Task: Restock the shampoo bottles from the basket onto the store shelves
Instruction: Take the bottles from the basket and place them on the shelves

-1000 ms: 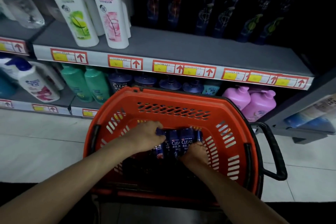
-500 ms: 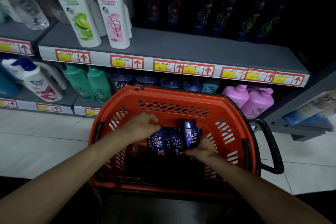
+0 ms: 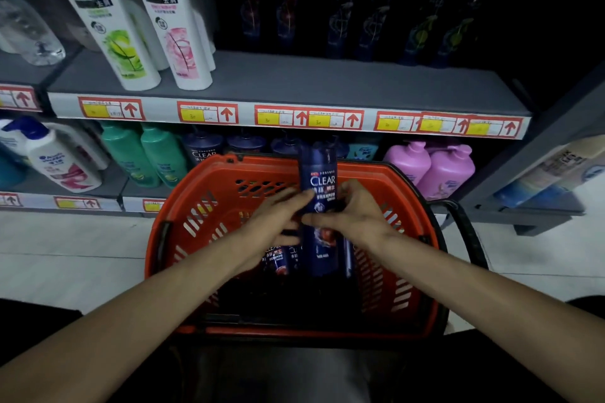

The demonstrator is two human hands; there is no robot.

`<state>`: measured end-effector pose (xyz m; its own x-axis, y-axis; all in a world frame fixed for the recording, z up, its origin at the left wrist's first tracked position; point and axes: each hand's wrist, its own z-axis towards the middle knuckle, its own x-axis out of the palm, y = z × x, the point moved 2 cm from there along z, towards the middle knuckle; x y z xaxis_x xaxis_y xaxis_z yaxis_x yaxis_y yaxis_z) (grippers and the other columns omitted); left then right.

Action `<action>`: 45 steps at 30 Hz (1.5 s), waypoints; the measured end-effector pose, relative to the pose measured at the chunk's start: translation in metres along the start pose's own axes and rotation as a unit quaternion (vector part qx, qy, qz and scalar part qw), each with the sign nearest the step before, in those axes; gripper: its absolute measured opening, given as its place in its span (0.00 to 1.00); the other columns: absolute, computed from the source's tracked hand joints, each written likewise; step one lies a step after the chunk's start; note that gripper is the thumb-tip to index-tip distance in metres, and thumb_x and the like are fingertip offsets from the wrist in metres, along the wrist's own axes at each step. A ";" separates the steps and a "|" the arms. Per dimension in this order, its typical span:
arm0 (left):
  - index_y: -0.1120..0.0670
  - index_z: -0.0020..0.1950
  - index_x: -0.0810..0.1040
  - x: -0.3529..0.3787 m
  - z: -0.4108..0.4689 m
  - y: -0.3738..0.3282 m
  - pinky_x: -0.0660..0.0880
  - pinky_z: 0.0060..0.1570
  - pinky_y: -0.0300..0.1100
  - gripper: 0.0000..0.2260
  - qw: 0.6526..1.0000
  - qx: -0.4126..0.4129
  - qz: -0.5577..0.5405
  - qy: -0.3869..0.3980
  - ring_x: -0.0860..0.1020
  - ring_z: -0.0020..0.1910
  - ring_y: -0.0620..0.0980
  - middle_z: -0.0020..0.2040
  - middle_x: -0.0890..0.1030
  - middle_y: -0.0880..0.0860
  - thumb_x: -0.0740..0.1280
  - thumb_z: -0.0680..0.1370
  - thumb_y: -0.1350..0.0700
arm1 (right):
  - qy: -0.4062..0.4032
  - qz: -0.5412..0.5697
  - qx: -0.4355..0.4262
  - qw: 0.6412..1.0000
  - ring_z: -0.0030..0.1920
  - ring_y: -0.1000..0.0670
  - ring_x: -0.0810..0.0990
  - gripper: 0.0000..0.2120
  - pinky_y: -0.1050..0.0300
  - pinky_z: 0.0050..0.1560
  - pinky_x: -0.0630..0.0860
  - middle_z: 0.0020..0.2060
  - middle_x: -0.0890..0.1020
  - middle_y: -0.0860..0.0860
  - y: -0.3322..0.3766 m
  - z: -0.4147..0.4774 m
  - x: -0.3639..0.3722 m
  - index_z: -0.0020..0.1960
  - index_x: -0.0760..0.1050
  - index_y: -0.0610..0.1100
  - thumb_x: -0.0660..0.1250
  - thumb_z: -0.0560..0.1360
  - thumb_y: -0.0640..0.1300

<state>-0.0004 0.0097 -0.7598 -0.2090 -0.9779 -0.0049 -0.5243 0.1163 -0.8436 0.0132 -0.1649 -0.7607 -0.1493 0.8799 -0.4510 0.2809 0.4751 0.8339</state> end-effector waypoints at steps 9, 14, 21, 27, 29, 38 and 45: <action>0.47 0.67 0.80 0.006 0.007 -0.023 0.71 0.67 0.52 0.25 0.991 -0.009 -0.132 -0.022 0.82 0.60 0.52 0.60 0.85 0.50 0.61 0.80 0.33 | 0.067 0.168 0.028 0.983 0.50 0.45 0.87 0.16 0.55 0.48 0.84 0.51 0.86 0.42 0.059 -0.016 -0.045 0.60 0.79 0.40 0.74 0.74 0.31; 0.51 0.47 0.84 0.005 0.011 -0.035 0.78 0.42 0.43 0.25 0.974 -0.011 -0.222 -0.045 0.82 0.34 0.51 0.38 0.84 0.53 0.56 0.83 0.35 | 0.115 0.192 0.007 0.974 0.52 0.44 0.87 0.14 0.52 0.53 0.84 0.50 0.88 0.43 0.069 -0.022 -0.041 0.59 0.82 0.43 0.71 0.77 0.32; 0.56 0.44 0.86 -0.002 0.010 -0.050 0.78 0.41 0.44 0.28 0.956 0.000 -0.291 -0.034 0.81 0.35 0.53 0.39 0.83 0.55 0.54 0.83 0.39 | 0.133 0.207 -0.007 0.969 0.45 0.47 0.85 0.11 0.55 0.48 0.84 0.48 0.88 0.45 0.074 -0.032 -0.037 0.58 0.82 0.42 0.72 0.76 0.33; 0.55 0.48 0.85 -0.003 0.001 -0.077 0.78 0.44 0.45 0.24 0.956 0.081 -0.276 -0.059 0.81 0.37 0.52 0.41 0.82 0.55 0.57 0.84 0.40 | 0.056 0.127 -0.085 0.987 0.46 0.47 0.85 0.15 0.52 0.50 0.83 0.46 0.85 0.43 0.085 -0.033 -0.030 0.59 0.78 0.46 0.76 0.74 0.39; 0.55 0.56 0.83 -0.004 -0.001 -0.084 0.78 0.47 0.45 0.23 0.953 0.112 -0.275 -0.068 0.82 0.40 0.52 0.43 0.84 0.54 0.57 0.84 0.39 | 0.012 0.072 -0.119 0.990 0.48 0.49 0.85 0.15 0.49 0.54 0.82 0.44 0.85 0.46 0.085 -0.029 -0.026 0.55 0.78 0.50 0.79 0.72 0.44; 0.54 0.53 0.82 -0.014 -0.007 -0.112 0.81 0.44 0.44 0.13 0.925 0.251 -0.224 -0.177 0.85 0.47 0.49 0.49 0.87 0.52 0.65 0.83 0.46 | -0.121 -0.059 -0.235 0.963 0.53 0.57 0.82 0.19 0.50 0.55 0.81 0.52 0.84 0.59 0.105 -0.015 -0.009 0.65 0.76 0.56 0.73 0.75 0.49; 0.58 0.60 0.78 -0.027 -0.010 -0.141 0.80 0.46 0.45 0.12 0.902 0.332 -0.193 -0.198 0.85 0.43 0.45 0.43 0.87 0.49 0.70 0.82 0.52 | -0.196 -0.108 -0.246 0.943 0.52 0.49 0.82 0.28 0.47 0.47 0.81 0.52 0.82 0.55 0.138 0.013 0.009 0.63 0.72 0.55 0.76 0.66 0.58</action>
<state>0.0713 0.0215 -0.6356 0.2631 -0.9239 0.2779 0.1432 -0.2474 -0.9583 0.0629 -0.0915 -0.6539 0.2370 0.7393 -0.6303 -0.2032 0.6721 0.7120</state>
